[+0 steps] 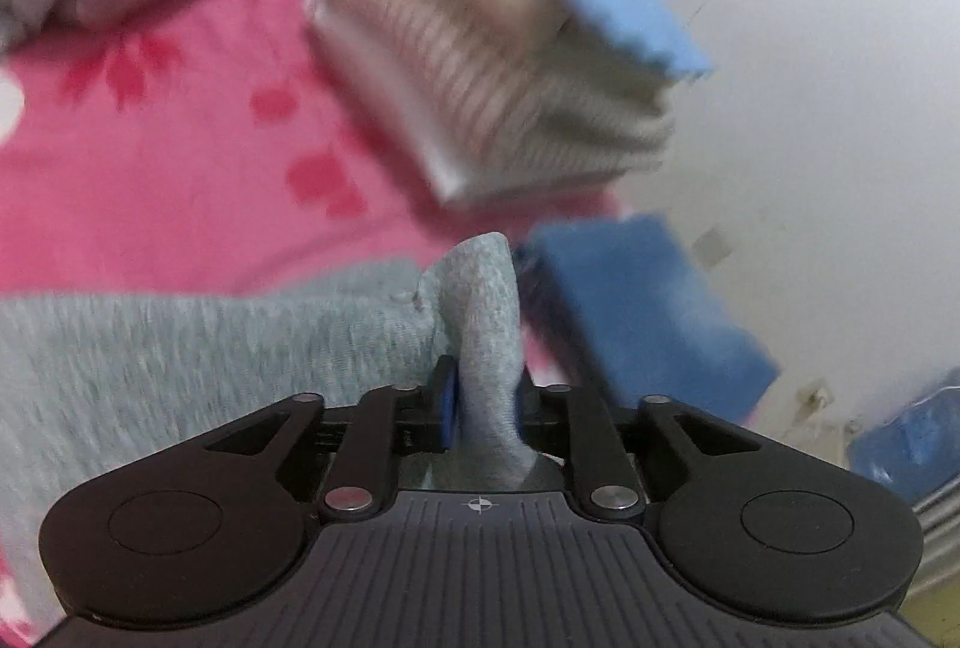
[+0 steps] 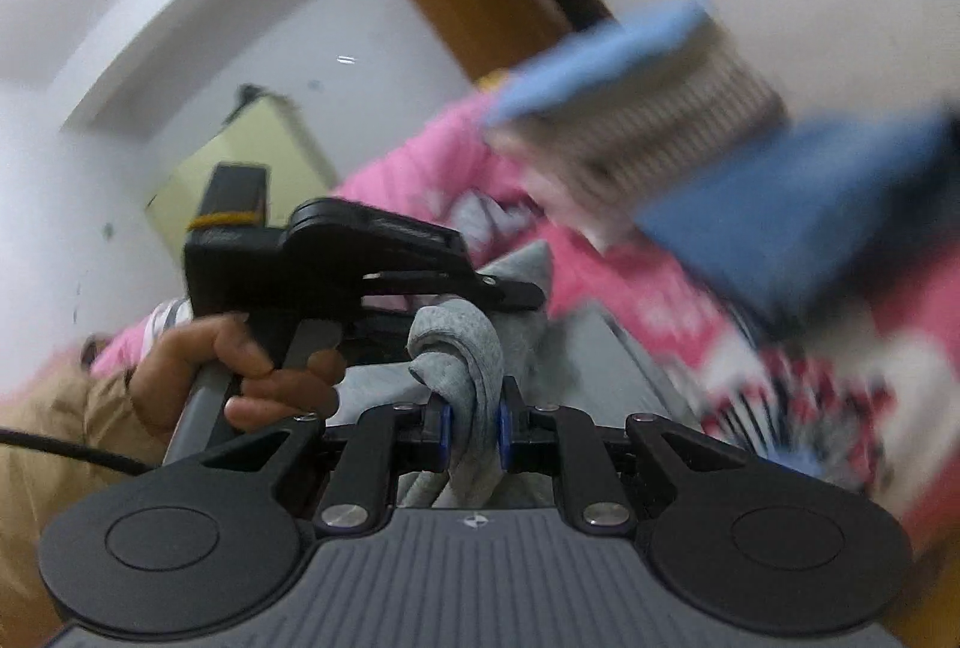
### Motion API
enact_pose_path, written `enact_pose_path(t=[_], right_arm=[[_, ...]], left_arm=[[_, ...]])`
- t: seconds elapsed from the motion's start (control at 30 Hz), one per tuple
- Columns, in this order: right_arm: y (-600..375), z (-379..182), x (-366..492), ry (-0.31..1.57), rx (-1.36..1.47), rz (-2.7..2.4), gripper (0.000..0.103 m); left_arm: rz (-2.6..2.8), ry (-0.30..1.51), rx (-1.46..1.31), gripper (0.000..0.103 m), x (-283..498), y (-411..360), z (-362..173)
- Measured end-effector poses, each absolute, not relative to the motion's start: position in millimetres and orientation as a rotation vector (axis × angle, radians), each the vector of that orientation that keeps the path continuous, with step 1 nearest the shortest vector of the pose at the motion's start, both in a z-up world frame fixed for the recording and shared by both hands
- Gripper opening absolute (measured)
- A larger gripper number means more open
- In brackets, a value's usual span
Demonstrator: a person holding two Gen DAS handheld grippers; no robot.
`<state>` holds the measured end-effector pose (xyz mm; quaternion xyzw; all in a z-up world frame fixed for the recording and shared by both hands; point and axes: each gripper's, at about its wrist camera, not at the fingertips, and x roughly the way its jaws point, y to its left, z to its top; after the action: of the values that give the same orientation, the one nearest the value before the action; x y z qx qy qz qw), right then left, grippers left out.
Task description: Fold clothes
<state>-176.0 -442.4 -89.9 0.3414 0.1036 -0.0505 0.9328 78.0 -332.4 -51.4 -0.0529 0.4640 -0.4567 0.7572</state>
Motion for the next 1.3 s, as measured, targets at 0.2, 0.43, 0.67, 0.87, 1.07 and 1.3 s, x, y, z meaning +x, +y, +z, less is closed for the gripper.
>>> enact_pose_path(t=[0.2,0.43,0.67,0.87,1.07,1.3], right_arm=[[-463.1,-112.6,-185.0,0.23,0.859,-0.075,0.015],[-485.2,-119.5,-208.2,0.251,0.947,-0.091,0.027],[-518.0,-73.0,-186.5,0.291,0.807,-0.089,0.07],[-543.0,-81.1,-88.7,0.627,0.835,0.023,0.079],[-557.7,-95.6,-50.8,0.803,0.853,0.109,0.081],[-567.2,-102.1,-41.2,0.867,0.888,0.222,0.072]], left_arm=[[-1.061,0.967,-0.255,0.037,73.7,-274.2,-31.4],[-0.924,0.83,-0.279,0.046,75.4,-159.8,10.1],[-0.824,0.924,-0.404,0.062,91.8,-95.8,-24.7],[-0.976,1.081,-0.582,0.077,97.9,-115.0,-83.6],[-1.048,1.142,-0.619,0.077,108.3,-142.2,-120.5],[-1.182,1.105,-0.63,0.086,118.6,-176.9,-126.9]])
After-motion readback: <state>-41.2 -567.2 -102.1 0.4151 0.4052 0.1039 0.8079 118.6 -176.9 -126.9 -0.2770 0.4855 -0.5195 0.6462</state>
